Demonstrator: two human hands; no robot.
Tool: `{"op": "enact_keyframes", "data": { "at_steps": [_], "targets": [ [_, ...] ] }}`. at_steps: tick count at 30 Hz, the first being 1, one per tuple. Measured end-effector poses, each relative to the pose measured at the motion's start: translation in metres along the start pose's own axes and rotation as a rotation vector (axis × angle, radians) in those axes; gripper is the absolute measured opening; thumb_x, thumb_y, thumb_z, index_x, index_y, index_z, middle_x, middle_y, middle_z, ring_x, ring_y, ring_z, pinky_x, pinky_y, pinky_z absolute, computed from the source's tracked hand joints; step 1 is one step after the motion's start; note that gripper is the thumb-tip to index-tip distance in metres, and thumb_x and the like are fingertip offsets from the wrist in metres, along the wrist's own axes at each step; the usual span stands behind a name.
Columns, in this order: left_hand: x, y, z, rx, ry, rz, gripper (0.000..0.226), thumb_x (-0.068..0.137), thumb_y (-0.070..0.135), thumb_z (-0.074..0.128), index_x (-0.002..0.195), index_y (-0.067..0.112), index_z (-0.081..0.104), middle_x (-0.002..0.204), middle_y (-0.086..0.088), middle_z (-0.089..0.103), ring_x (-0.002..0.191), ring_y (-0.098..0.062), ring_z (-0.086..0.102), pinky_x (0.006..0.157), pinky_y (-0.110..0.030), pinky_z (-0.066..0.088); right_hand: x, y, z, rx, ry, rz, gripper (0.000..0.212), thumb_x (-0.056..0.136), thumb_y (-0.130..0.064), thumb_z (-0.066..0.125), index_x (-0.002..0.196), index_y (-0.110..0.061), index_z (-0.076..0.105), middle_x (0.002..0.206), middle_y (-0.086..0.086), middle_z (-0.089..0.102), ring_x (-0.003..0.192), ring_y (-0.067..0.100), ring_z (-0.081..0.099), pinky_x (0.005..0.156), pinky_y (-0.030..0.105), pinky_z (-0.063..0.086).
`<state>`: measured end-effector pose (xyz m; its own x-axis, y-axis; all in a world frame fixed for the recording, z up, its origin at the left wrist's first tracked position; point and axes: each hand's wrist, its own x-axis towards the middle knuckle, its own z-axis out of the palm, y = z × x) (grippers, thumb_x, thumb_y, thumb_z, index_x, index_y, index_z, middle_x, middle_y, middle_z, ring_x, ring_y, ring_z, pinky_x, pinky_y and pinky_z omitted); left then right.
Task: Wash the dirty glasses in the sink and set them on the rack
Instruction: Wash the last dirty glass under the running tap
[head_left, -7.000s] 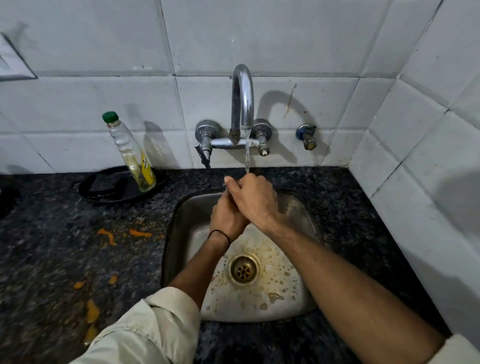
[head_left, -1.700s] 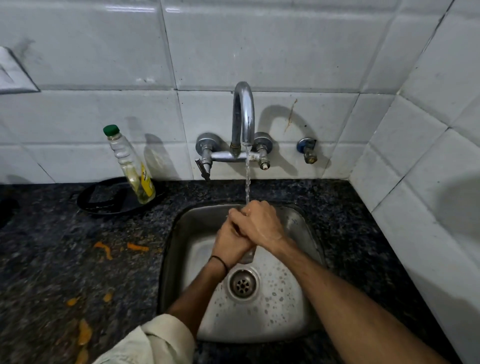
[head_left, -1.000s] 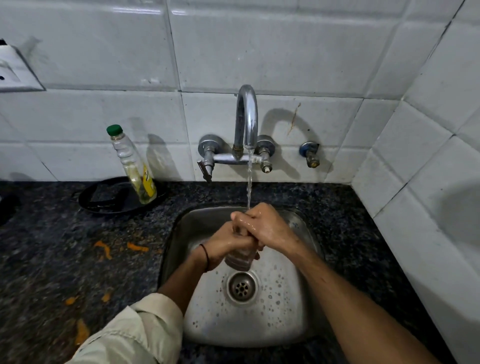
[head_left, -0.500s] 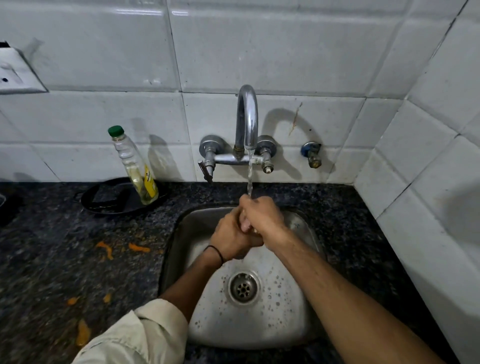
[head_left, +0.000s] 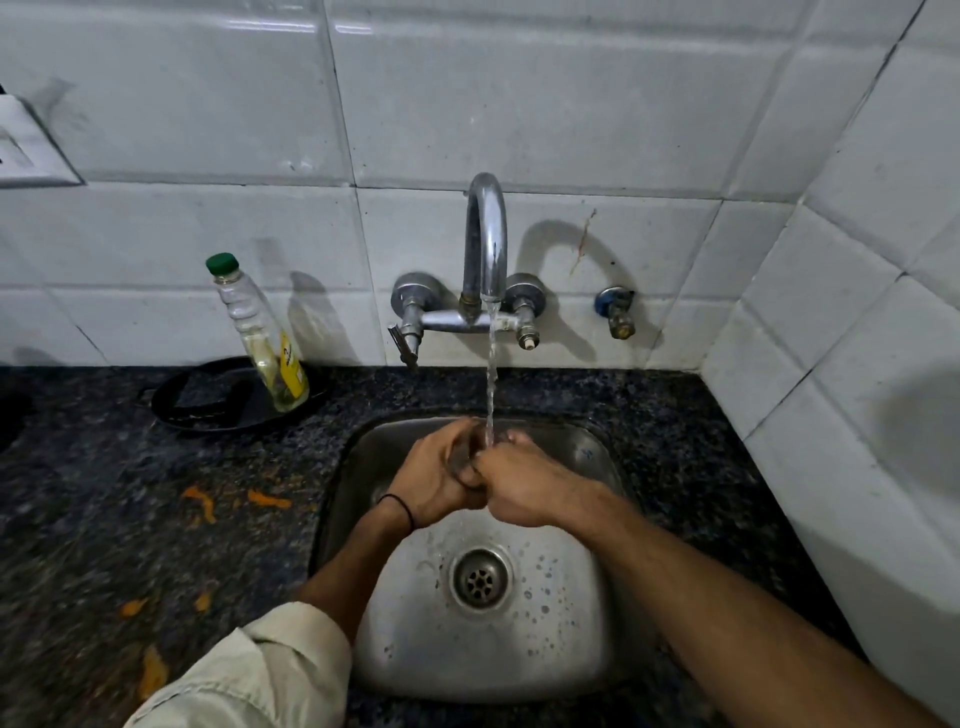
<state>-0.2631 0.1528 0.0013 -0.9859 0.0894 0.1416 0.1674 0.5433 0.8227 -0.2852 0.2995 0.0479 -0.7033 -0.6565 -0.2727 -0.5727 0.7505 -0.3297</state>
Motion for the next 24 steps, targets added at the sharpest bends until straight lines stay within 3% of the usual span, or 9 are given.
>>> {"op": "enact_keyframes", "data": {
  "at_steps": [2,5,8,10,13,15,18,21,24],
  "targets": [
    [0.0,0.004,0.004,-0.044,0.049,0.042,0.038,0.072,0.016,0.08,0.104,0.026,0.061,0.096,0.01,0.069,0.095,0.003,0.064,0.081,-0.014,0.05,0.015,-0.024,-0.001,0.388,0.057,0.272,0.018,0.092,-0.015,0.051,0.102,-0.014,0.065,0.097,0.003,0.062,0.091,0.02,0.062,0.075,0.03,0.049],
    [0.003,0.012,0.004,0.01,0.161,0.057,0.028,0.081,0.012,0.072,0.098,0.028,0.056,0.084,0.015,0.064,0.085,0.011,0.06,0.071,-0.008,0.045,0.032,-0.051,0.01,0.93,0.339,0.492,0.028,0.09,-0.023,0.047,0.106,-0.009,0.064,0.092,0.005,0.062,0.088,0.022,0.062,0.077,0.038,0.051],
    [0.009,0.015,-0.005,0.007,0.181,0.086,0.018,0.088,0.013,0.062,0.1,0.025,0.058,0.088,0.012,0.065,0.084,0.0,0.062,0.075,-0.019,0.051,0.013,-0.053,0.015,0.74,0.496,0.284,0.021,0.094,-0.032,0.049,0.096,-0.016,0.063,0.084,0.0,0.065,0.081,0.021,0.065,0.075,0.038,0.052],
    [0.007,0.014,-0.01,-0.043,0.17,0.081,0.018,0.086,0.014,0.064,0.102,0.02,0.06,0.09,0.008,0.068,0.085,-0.003,0.064,0.075,-0.018,0.051,-0.001,-0.039,0.013,0.46,0.548,0.077,0.036,0.098,-0.049,0.043,0.091,-0.021,0.064,0.083,-0.001,0.068,0.083,0.017,0.065,0.087,0.037,0.051],
    [0.002,0.013,-0.011,-0.072,0.125,0.059,0.029,0.076,0.027,0.073,0.102,0.024,0.061,0.092,0.009,0.069,0.087,-0.001,0.065,0.076,-0.019,0.051,0.004,-0.009,0.004,0.195,0.258,-0.069,0.056,0.098,-0.068,0.032,0.077,-0.024,0.061,0.083,-0.003,0.063,0.086,0.013,0.058,0.094,0.036,0.043],
    [-0.004,0.008,-0.006,-0.04,0.092,-0.011,0.044,0.067,0.021,0.084,0.104,0.029,0.061,0.094,0.013,0.068,0.09,-0.001,0.065,0.08,-0.024,0.053,0.008,0.002,-0.005,0.22,0.076,-0.029,0.076,0.087,-0.083,0.029,0.08,-0.017,0.066,0.085,0.001,0.065,0.081,0.013,0.061,0.085,0.037,0.051],
    [-0.014,0.016,0.018,-0.017,0.201,-0.169,0.042,0.063,0.017,0.082,0.099,0.028,0.064,0.084,0.015,0.068,0.081,-0.003,0.065,0.075,-0.036,0.058,0.012,-0.011,-0.019,0.577,-0.062,0.212,0.095,0.077,-0.092,0.026,0.109,-0.015,0.071,0.115,0.008,0.069,0.104,0.023,0.065,0.097,0.042,0.05],
    [-0.021,0.046,0.042,0.083,0.488,-0.317,0.028,0.08,0.021,0.068,0.105,0.031,0.059,0.091,0.017,0.063,0.092,-0.008,0.061,0.076,-0.037,0.049,0.02,-0.032,-0.016,0.832,0.101,0.488,0.078,0.09,-0.079,0.032,0.121,-0.017,0.068,0.126,0.008,0.065,0.114,0.027,0.061,0.101,0.043,0.046],
    [-0.021,0.046,0.045,0.184,0.527,-0.285,0.035,0.088,0.031,0.057,0.123,0.025,0.055,0.107,0.011,0.059,0.104,-0.012,0.054,0.09,-0.039,0.041,0.017,-0.041,-0.01,0.595,0.401,0.527,0.063,0.1,-0.06,0.033,0.096,-0.011,0.072,0.097,0.01,0.072,0.088,0.025,0.066,0.083,0.038,0.052]
  ]
}}
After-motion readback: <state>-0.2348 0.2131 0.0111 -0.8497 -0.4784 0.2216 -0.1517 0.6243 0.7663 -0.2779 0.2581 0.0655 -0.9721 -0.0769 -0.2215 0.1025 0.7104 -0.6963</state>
